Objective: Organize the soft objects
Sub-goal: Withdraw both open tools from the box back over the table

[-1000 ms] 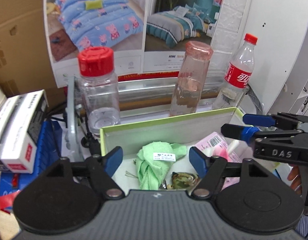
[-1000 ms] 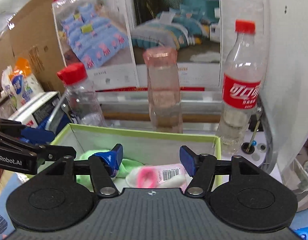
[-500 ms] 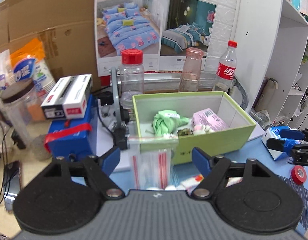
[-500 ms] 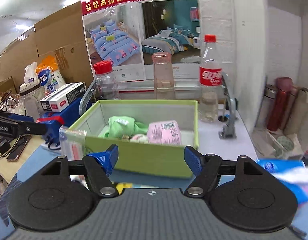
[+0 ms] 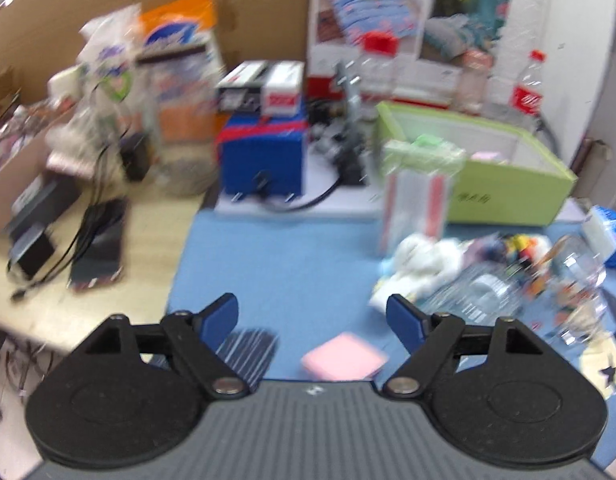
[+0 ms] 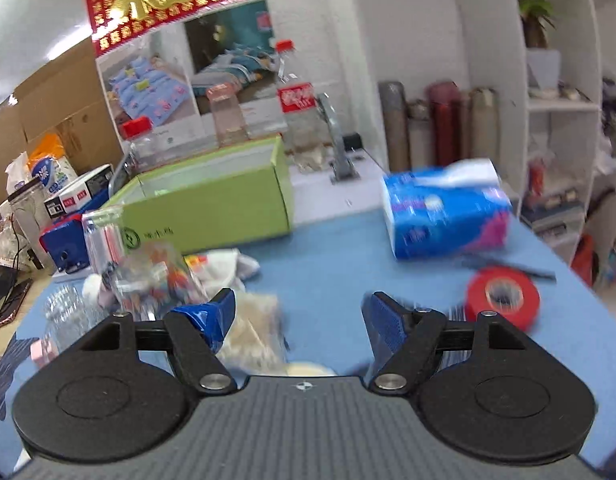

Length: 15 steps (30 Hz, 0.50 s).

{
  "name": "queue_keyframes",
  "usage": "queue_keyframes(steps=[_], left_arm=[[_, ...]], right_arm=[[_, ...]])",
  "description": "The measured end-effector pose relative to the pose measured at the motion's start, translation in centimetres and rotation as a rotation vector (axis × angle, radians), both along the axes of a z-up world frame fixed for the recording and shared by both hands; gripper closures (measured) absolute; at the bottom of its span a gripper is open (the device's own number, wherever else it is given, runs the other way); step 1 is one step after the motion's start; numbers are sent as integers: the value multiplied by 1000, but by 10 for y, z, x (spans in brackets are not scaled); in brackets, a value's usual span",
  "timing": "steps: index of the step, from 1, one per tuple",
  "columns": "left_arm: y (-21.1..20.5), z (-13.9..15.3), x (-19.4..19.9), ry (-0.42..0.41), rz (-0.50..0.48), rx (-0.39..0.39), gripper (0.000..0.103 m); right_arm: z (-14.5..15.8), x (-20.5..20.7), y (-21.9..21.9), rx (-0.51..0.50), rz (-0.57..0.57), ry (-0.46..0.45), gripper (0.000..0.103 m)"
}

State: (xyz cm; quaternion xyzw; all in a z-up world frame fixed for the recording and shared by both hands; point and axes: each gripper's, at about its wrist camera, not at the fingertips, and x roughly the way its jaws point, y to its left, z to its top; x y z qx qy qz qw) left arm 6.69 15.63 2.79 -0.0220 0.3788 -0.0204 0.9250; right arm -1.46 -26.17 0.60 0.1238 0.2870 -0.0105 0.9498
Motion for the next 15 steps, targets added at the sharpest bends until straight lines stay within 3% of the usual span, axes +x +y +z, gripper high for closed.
queue_keyframes(steps=[5, 11, 15], left_arm=[[22, -39, -22, 87, 77, -24, 22], [19, -59, -22, 140, 88, -11, 22], [8, -57, -13, 150, 64, -7, 22]], right_arm=[[-29, -23, -7, 72, -61, 47, 42], [-29, -27, 12, 22, 37, 51, 42], [-24, -2, 29, -42, 113, 38, 42]])
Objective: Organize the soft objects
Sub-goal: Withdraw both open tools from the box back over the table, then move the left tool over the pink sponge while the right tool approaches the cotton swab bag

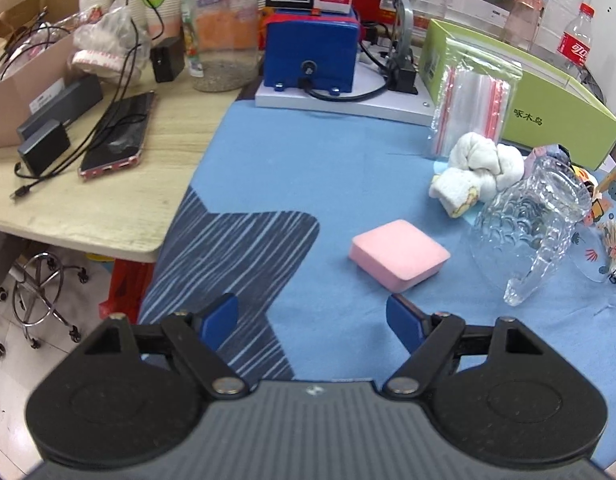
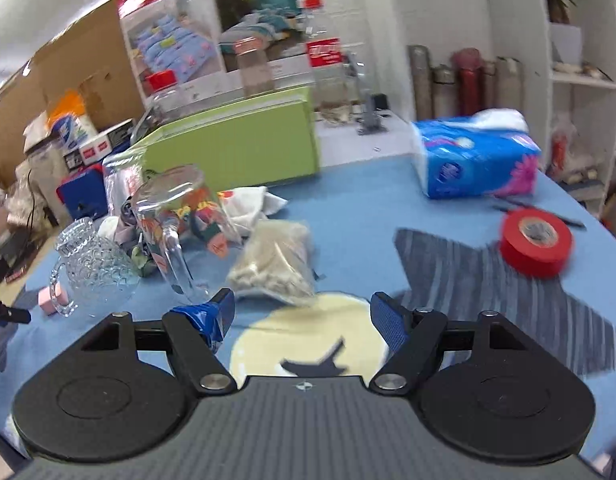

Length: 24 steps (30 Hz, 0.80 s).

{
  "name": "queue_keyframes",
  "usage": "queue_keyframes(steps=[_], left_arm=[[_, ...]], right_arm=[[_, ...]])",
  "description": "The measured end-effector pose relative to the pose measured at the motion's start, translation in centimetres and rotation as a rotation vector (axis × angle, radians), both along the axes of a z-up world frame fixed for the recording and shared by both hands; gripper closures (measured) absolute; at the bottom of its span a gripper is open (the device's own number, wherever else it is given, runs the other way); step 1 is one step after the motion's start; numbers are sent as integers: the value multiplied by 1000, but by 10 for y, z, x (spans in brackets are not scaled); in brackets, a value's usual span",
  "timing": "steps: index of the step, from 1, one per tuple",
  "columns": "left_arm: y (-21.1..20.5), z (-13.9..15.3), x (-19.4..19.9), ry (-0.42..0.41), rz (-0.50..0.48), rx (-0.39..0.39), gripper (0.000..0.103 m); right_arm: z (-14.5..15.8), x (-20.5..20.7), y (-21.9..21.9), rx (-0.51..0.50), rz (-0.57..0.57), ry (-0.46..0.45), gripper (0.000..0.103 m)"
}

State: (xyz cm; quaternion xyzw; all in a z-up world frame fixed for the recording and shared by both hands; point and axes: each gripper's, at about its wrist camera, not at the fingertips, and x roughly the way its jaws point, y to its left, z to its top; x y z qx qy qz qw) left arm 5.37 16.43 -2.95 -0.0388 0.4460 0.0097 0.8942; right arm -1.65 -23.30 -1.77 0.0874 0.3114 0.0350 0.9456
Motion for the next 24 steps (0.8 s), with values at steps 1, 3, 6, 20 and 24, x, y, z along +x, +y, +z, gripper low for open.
queue_keyframes(steps=[1, 3, 6, 20, 24], left_arm=[[-1, 1, 0, -2, -6, 3, 22], [-2, 2, 0, -5, -10, 11, 22], [3, 3, 1, -2, 10, 22, 22], [-11, 6, 21, 12, 5, 38, 22], [-22, 8, 25, 6, -23, 26, 20]], right_arm=[[0, 9, 4, -26, 16, 3, 42], [-3, 24, 10, -71, 48, 29, 42], [-11, 38, 14, -133, 106, 63, 42], [-18, 56, -60, -175, -116, 114, 41], [-5, 41, -52, -173, -53, 58, 41]])
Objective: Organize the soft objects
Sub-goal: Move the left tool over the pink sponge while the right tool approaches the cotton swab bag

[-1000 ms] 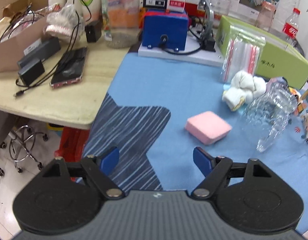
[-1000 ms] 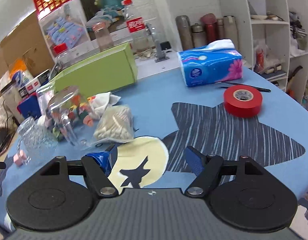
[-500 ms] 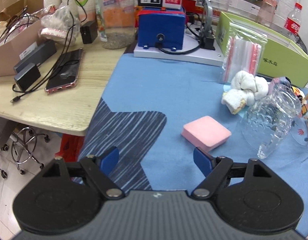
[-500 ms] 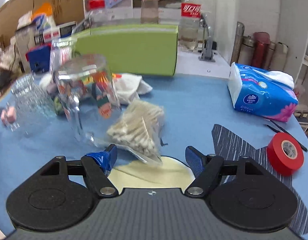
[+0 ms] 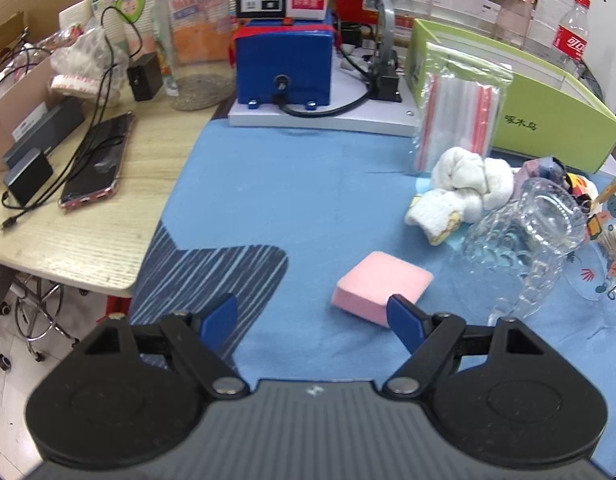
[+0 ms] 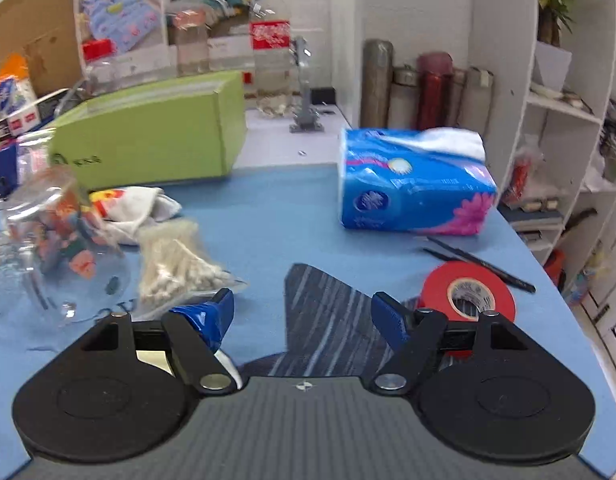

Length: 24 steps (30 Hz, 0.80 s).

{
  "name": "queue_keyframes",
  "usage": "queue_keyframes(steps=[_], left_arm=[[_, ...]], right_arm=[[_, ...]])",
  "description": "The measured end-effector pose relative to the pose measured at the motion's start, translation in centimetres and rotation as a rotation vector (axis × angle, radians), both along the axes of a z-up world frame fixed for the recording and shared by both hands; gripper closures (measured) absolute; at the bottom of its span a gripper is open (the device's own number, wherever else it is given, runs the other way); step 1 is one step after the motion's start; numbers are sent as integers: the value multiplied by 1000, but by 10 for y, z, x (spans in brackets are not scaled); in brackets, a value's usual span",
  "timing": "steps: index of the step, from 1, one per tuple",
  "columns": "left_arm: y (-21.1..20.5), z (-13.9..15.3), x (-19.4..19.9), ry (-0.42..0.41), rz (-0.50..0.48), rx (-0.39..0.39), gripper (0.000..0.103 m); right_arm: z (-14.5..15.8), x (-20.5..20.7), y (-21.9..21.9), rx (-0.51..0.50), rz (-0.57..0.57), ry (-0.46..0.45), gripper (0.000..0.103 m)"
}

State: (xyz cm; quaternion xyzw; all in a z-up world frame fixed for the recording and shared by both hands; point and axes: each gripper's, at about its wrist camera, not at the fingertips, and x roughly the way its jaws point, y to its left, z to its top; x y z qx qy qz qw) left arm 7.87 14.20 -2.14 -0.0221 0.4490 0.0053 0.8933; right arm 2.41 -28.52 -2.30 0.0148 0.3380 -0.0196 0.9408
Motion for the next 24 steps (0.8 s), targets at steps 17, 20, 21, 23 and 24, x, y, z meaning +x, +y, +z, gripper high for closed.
queue_keyframes(steps=[17, 20, 21, 23, 24], left_arm=[[9, -3, 11, -35, -100, -67, 1], [8, 2, 10, -67, -156, -43, 1], [7, 4, 10, -76, -175, -40, 1], [4, 7, 10, -86, -219, -44, 0], [2, 8, 9, -94, -239, -49, 0]], right_arm=[[16, -51, 26, 190, -164, -60, 41], [23, -70, 35, 152, -228, -46, 41], [25, -77, 37, 137, -248, -49, 41], [31, -90, 40, 121, -290, -56, 41], [34, -96, 41, 112, -307, -60, 40]])
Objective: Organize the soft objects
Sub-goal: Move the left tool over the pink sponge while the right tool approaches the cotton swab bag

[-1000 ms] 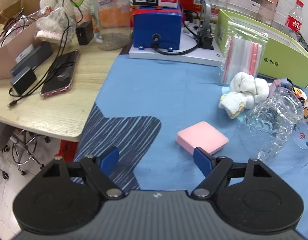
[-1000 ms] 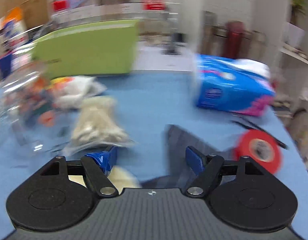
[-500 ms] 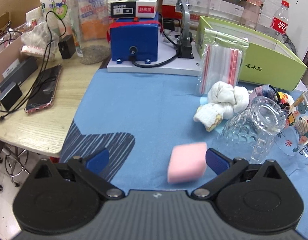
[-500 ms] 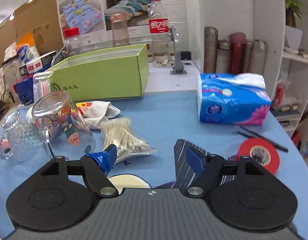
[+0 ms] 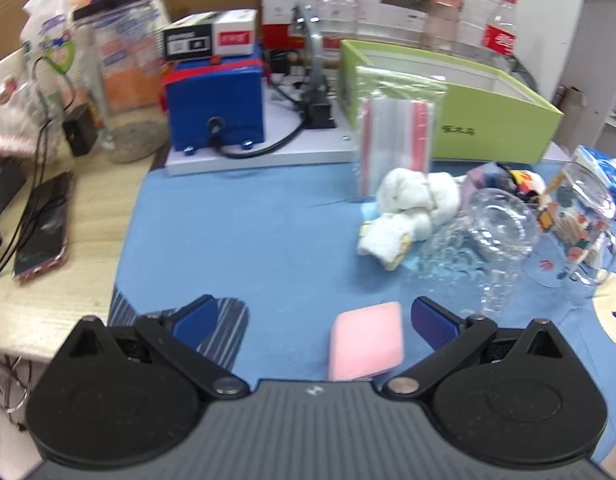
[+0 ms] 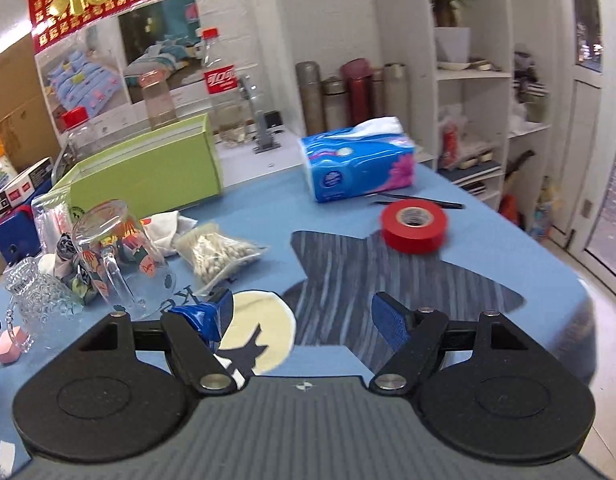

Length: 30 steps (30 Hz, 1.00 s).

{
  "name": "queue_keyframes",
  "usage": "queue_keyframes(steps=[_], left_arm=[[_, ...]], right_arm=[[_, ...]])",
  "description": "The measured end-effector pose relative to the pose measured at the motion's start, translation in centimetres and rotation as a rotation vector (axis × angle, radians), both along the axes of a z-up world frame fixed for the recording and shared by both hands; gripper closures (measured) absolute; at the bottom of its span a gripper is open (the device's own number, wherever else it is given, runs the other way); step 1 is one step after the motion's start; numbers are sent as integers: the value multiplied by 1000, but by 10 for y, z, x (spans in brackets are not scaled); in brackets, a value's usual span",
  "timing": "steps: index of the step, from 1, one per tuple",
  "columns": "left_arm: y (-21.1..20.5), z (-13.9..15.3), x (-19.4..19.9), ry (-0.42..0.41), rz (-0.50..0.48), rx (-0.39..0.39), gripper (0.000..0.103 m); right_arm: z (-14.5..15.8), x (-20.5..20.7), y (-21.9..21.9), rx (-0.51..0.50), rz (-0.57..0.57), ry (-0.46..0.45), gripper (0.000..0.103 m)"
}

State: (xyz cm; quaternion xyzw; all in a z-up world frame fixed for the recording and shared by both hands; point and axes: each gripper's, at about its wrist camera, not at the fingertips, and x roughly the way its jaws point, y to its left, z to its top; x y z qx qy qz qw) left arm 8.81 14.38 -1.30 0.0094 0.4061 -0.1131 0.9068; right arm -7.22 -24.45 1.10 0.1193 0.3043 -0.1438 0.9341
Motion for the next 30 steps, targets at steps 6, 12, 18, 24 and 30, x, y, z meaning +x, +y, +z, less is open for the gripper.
queue_keyframes(steps=[6, 12, 18, 24, 30], left_arm=[[-4, 0, -12, -44, -61, -46, 1], [10, 3, -25, -81, -57, -34, 0], [21, 1, -19, -58, 7, -54, 0], [43, -14, -21, 24, 151, -67, 1], [56, -10, -20, 39, 282, -6, 1]], right_arm=[[19, -27, 5, -65, -85, -21, 40], [27, -23, 20, -79, -47, -43, 40], [18, -6, 30, -65, 42, -25, 39], [0, 28, 14, 46, 135, -28, 39], [-12, 91, 9, 36, 281, 18, 39]])
